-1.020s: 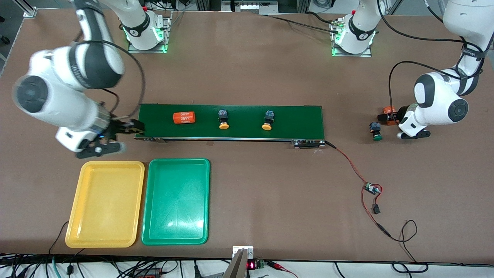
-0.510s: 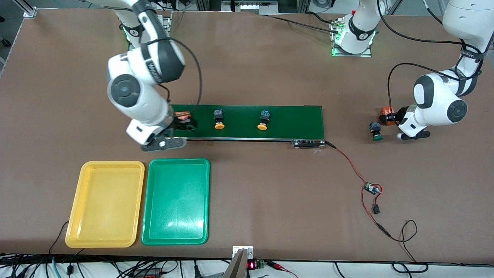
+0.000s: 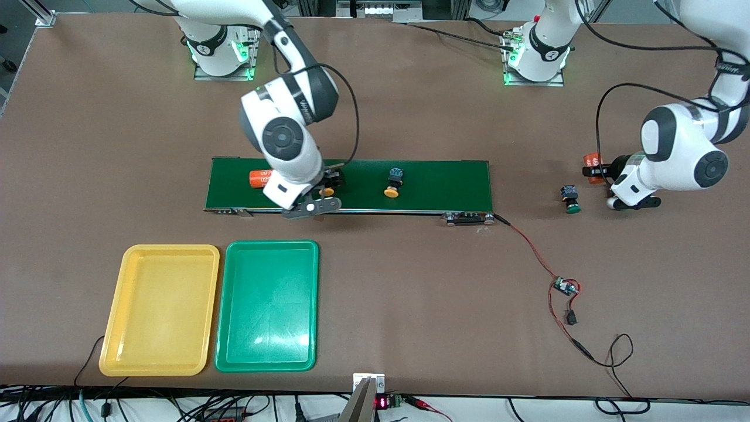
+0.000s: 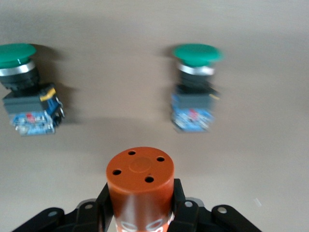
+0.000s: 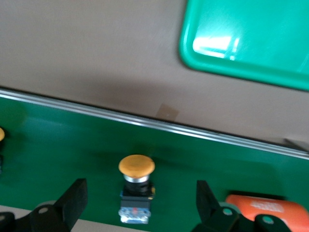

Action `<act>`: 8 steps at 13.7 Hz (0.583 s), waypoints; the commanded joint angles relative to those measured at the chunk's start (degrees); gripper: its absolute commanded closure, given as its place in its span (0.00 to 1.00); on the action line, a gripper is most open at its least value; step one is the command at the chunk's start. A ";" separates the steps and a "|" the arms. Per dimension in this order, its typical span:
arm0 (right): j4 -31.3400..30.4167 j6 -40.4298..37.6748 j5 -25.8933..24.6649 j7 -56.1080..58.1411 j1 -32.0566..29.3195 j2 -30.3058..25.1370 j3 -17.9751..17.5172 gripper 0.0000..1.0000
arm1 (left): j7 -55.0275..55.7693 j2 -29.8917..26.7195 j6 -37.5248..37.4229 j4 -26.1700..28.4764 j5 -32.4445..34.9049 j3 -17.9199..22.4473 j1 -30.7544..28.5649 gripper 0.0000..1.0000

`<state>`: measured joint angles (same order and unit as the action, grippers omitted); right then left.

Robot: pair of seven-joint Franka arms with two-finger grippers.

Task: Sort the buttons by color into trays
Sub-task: 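Carry the cylinder with the left gripper while the right gripper grasps the button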

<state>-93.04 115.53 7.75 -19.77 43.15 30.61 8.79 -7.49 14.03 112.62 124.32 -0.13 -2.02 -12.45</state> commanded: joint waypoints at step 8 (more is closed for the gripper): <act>-4.77 -0.13 0.51 -0.36 0.27 2.44 0.70 0.00 | -24.75 -1.55 -9.10 -11.12 -1.45 -15.70 6.92 0.84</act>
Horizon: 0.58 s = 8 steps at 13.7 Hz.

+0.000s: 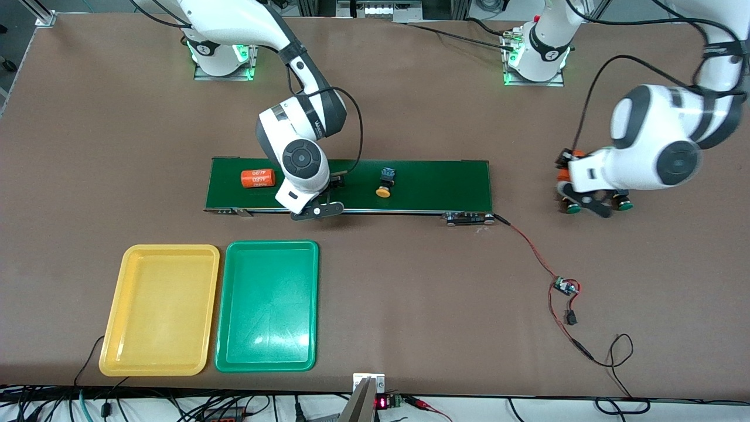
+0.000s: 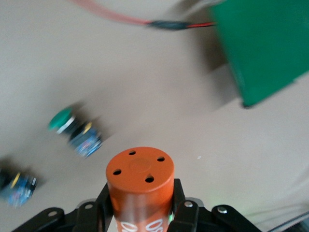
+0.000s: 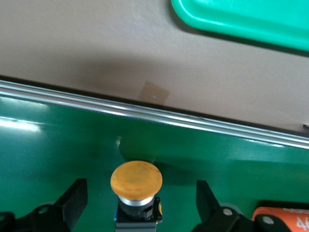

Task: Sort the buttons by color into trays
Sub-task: 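Carry the cylinder with the left gripper while the right gripper grasps the button, then place the button in the yellow tray while the left gripper reaches green buttons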

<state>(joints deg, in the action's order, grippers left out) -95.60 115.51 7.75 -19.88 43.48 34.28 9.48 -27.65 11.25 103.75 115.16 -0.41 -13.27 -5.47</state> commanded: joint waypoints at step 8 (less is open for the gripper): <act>-8.02 -1.08 0.69 -0.51 -0.77 -6.15 0.19 0.49 | -15.42 9.31 20.51 -1.17 -0.65 -13.44 8.62 0.86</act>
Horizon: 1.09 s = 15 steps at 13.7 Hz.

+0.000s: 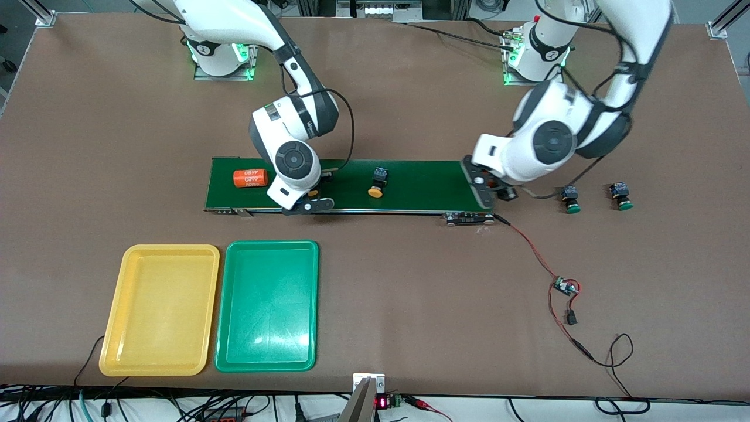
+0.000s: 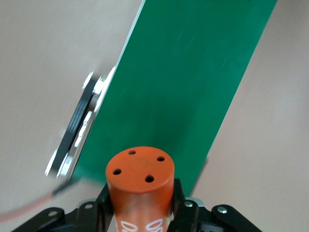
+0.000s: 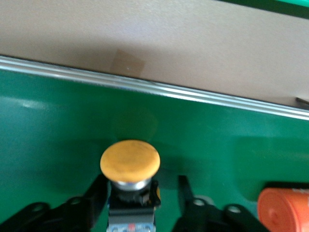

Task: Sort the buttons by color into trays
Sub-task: 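Place the button in the yellow tray while the left gripper reaches green buttons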

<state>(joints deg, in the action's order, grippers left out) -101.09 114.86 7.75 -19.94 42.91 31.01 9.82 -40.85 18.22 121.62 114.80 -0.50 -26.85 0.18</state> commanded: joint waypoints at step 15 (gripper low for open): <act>9.75 -4.99 -0.36 -0.54 -4.23 -2.99 7.84 0.92 | 12.60 -7.58 -10.51 -0.89 -0.90 3.00 0.61 0.00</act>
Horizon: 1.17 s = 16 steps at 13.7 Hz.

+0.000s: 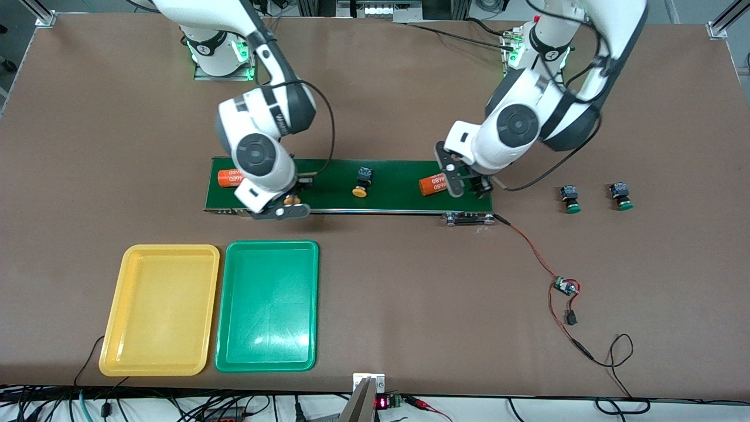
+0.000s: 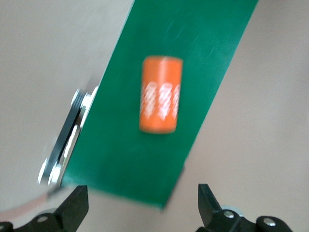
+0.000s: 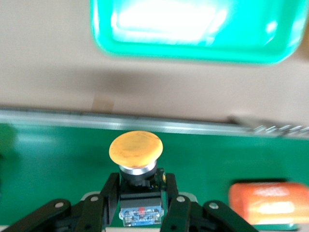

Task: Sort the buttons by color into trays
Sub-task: 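Place the button in the yellow tray while the left gripper reaches green buttons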

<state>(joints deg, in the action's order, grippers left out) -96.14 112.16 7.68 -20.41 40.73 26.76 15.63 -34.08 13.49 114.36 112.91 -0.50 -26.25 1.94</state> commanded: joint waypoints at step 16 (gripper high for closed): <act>22.84 14.92 -6.80 19.97 -22.80 26.94 3.44 0.59 | 29.13 4.26 9.71 9.32 -0.29 29.76 -2.47 0.00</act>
<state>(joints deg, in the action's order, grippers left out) -75.34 125.23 1.58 -0.44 17.95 52.02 19.48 -10.19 17.86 118.39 118.13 -0.50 3.35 -0.81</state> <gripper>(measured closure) 0.573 0.000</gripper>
